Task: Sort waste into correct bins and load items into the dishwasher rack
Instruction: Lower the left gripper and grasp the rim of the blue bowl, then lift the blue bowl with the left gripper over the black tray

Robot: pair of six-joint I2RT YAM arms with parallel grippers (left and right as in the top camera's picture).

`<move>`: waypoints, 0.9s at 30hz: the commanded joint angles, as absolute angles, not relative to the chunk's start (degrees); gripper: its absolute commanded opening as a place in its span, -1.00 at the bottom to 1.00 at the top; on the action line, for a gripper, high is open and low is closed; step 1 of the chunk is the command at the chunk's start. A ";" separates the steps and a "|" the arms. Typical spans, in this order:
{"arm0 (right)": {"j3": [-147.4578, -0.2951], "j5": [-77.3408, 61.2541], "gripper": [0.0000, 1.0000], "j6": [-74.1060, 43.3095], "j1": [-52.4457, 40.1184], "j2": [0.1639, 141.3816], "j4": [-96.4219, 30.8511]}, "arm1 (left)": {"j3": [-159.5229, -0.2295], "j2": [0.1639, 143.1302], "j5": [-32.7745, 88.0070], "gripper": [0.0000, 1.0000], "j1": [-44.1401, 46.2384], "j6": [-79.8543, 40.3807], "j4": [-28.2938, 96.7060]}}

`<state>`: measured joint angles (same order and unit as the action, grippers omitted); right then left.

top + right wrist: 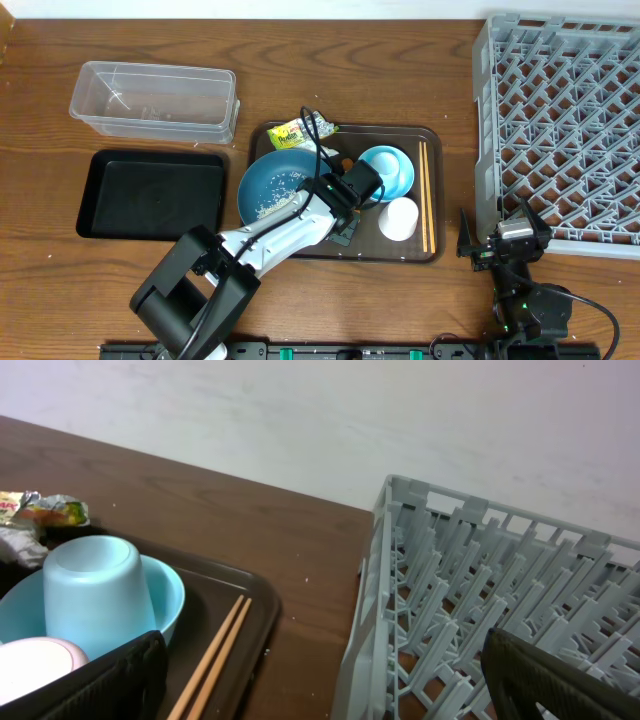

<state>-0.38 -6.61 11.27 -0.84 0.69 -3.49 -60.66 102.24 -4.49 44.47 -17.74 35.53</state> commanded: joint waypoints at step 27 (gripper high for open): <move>-0.32 -6.44 0.99 11.86 -1.15 0.38 -3.70 | -61.87 84.14 -12.71 -0.88 41.93 -11.79 40.21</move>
